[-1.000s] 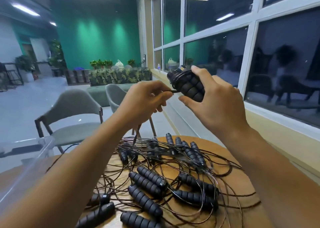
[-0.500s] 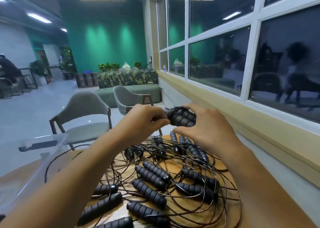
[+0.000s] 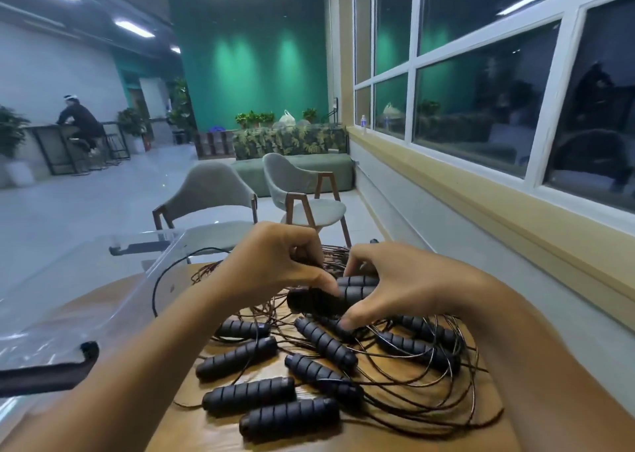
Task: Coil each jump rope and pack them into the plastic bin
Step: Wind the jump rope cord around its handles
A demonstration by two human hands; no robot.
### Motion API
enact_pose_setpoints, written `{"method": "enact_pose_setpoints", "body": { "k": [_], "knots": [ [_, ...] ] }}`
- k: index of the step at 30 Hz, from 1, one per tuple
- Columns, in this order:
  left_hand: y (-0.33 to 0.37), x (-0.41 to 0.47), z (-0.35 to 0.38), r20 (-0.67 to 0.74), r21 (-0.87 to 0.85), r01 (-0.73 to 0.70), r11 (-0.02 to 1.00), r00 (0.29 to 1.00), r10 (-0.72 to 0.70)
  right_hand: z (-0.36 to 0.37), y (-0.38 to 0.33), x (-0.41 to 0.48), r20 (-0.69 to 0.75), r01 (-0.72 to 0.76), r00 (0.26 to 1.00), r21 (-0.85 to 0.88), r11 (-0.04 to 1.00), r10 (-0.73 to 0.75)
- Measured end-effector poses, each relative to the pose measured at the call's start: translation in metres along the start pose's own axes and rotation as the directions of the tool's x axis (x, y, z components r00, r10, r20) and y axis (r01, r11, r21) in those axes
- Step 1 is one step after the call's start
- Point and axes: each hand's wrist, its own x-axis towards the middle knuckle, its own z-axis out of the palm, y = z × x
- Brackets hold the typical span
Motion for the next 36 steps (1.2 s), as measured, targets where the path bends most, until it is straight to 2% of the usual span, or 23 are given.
{"method": "enact_pose_setpoints", "body": {
  "k": [2, 5, 7, 9, 10, 12, 14, 16, 18, 21, 23, 26, 28, 30, 32, 36],
  "knots": [
    [0.0, -0.004, -0.003, 0.059, -0.148, 0.04, 0.988, 0.998, -0.031, -0.002, -0.003, -0.003, 0.079, 0.05, 0.995, 0.111, 0.993, -0.059],
    [-0.002, -0.004, -0.007, 0.161, -0.399, 0.121, 0.909, 0.985, -0.061, -0.002, -0.006, -0.007, 0.162, 0.107, 0.973, 0.311, 0.945, -0.163],
    [-0.009, -0.006, -0.007, 0.161, -0.504, 0.138, 0.852, 0.985, -0.064, 0.001, -0.009, -0.005, 0.167, 0.127, 0.961, 0.436, 0.891, -0.219],
    [-0.018, -0.012, -0.005, 0.138, -0.517, 0.126, 0.847, 0.988, -0.063, 0.01, -0.007, 0.003, 0.14, 0.162, 0.95, 0.546, 0.822, -0.28],
    [-0.022, -0.017, -0.002, 0.105, -0.467, 0.133, 0.874, 0.99, -0.094, 0.015, -0.005, 0.008, 0.123, 0.171, 0.945, 0.604, 0.778, -0.304],
    [-0.031, -0.03, 0.008, 0.014, -0.325, 0.207, 0.923, 0.977, -0.214, 0.024, 0.002, 0.019, 0.098, 0.148, 0.941, 0.743, 0.652, -0.325],
    [-0.037, -0.038, 0.017, -0.109, -0.323, 0.26, 0.91, 0.945, -0.309, 0.03, 0.006, 0.027, 0.073, 0.117, 0.935, 0.86, 0.497, -0.347],
    [-0.04, -0.039, 0.022, -0.157, -0.351, 0.211, 0.912, 0.947, -0.279, 0.032, 0.007, 0.033, 0.01, 0.121, 0.943, 0.921, 0.371, -0.332],
    [-0.039, -0.035, 0.025, -0.127, -0.278, 0.183, 0.943, 0.966, -0.225, 0.034, 0.01, 0.039, -0.06, 0.144, 0.966, 0.932, 0.333, -0.25],
    [-0.033, -0.037, 0.024, -0.07, -0.117, 0.172, 0.978, 0.981, -0.181, 0.041, 0.007, 0.044, -0.134, 0.162, 0.985, 0.926, 0.342, -0.105],
    [-0.037, -0.043, 0.019, -0.066, 0.033, 0.165, 0.986, 0.984, -0.163, 0.047, 0.001, 0.046, -0.178, 0.165, 0.984, 0.908, 0.385, -0.003],
    [-0.049, -0.057, 0.011, -0.053, 0.104, 0.171, 0.98, 0.985, -0.166, 0.055, -0.007, 0.05, -0.247, 0.153, 0.96, 0.858, 0.491, 0.131],
    [-0.05, -0.064, 0.01, -0.048, 0.117, 0.165, 0.979, 0.986, -0.16, 0.06, -0.007, 0.054, -0.303, 0.123, 0.934, 0.769, 0.627, 0.188],
    [-0.05, -0.068, 0.008, -0.046, 0.103, 0.163, 0.981, 0.986, -0.159, 0.065, -0.006, 0.058, -0.351, 0.078, 0.913, 0.647, 0.759, 0.206],
    [-0.052, -0.072, 0.003, -0.032, 0.065, 0.175, 0.982, 0.984, -0.173, 0.071, -0.007, 0.059, -0.364, 0.045, 0.914, 0.528, 0.848, 0.179],
    [-0.055, -0.08, -0.008, -0.019, 0.12, 0.168, 0.978, 0.986, -0.167, 0.077, -0.008, 0.06, -0.348, 0.003, 0.929, 0.35, 0.937, 0.127]
  ]
}}
